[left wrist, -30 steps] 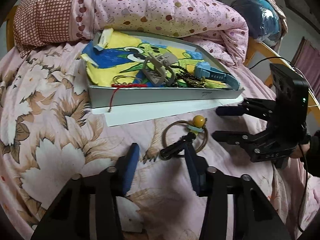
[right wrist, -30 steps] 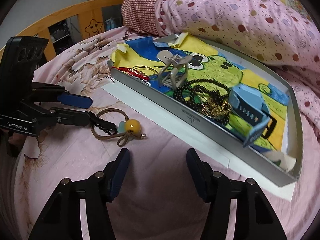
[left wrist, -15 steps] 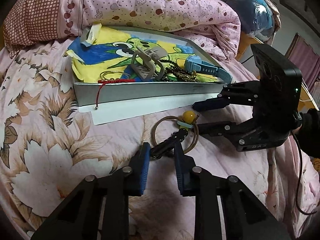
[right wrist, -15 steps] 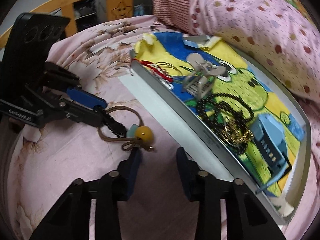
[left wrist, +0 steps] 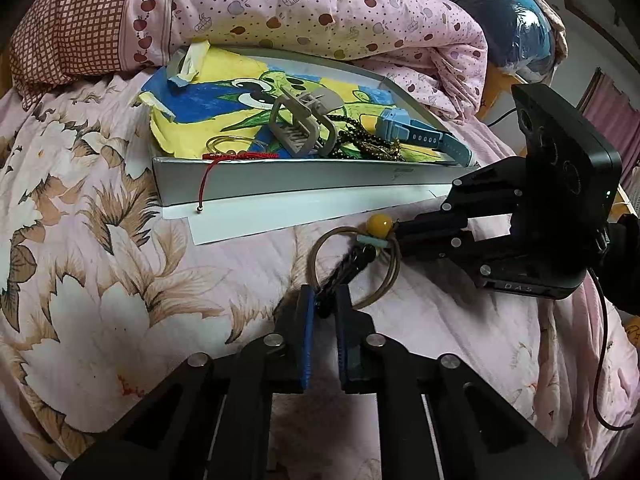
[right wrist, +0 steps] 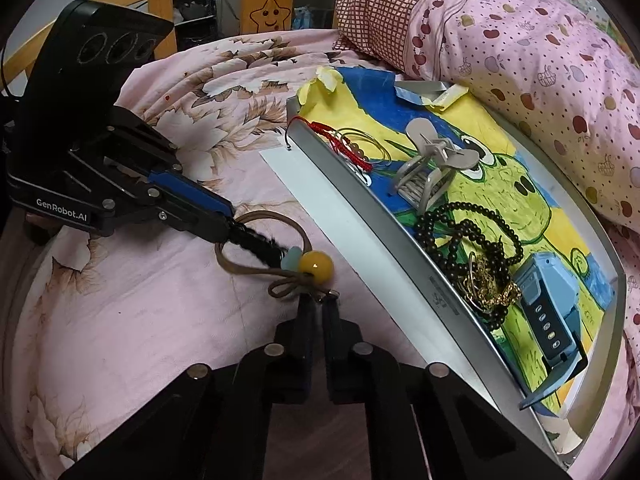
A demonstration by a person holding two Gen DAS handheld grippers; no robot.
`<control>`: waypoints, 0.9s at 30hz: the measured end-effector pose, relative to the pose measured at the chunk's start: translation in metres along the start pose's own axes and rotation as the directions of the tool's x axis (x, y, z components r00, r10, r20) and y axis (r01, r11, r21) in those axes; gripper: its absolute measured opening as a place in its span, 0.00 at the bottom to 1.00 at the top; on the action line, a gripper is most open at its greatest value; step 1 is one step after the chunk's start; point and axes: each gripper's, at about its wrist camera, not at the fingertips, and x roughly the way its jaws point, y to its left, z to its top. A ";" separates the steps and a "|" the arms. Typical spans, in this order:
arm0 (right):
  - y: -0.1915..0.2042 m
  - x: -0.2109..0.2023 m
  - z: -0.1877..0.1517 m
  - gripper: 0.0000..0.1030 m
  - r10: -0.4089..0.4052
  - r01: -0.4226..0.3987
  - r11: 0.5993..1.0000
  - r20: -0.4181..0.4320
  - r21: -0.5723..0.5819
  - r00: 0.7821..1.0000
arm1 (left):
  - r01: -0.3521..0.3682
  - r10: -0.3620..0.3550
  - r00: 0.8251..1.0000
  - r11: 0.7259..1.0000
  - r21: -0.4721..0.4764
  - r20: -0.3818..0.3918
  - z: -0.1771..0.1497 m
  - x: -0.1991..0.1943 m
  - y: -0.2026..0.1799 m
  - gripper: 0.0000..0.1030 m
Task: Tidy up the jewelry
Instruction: 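Grasp the black key fob with the left tool while the right tool grasps the cord by the yellow bead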
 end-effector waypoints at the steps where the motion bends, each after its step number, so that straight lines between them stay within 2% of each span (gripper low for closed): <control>1: -0.001 -0.001 -0.001 0.04 -0.002 0.002 1.000 0.002 0.009 1.000 | -0.002 0.002 1.000 1.000 -0.001 0.000 0.000 0.000 0.000 0.04; 13: -0.004 -0.008 -0.014 0.01 -0.061 0.059 0.991 0.006 0.121 0.998 | -0.048 0.049 0.998 0.998 -0.030 0.032 -0.004 -0.008 0.000 0.01; 18: -0.009 -0.011 -0.019 0.01 -0.031 0.025 0.979 0.028 0.202 0.999 | -0.052 0.053 0.998 0.998 -0.043 0.036 -0.004 -0.010 0.000 0.01; 21: -0.017 -0.014 -0.021 0.01 0.018 -0.034 0.957 0.059 0.289 0.998 | -0.057 0.059 0.997 0.997 -0.049 0.048 -0.005 -0.013 -0.001 0.01; 23: -0.018 -0.016 -0.021 0.03 0.033 -0.052 0.951 0.069 0.305 0.997 | -0.060 0.063 0.997 0.997 -0.055 0.051 -0.005 -0.014 0.000 0.01; 24: -0.017 -0.016 -0.020 0.07 0.036 -0.055 0.952 0.067 0.301 0.997 | -0.063 0.066 0.996 0.996 -0.059 0.052 -0.005 -0.014 0.000 0.01; 27: -0.013 -0.016 -0.019 0.29 0.052 -0.072 0.951 0.076 0.300 0.996 | -0.061 0.065 0.996 0.995 -0.076 0.054 -0.006 -0.015 0.001 0.01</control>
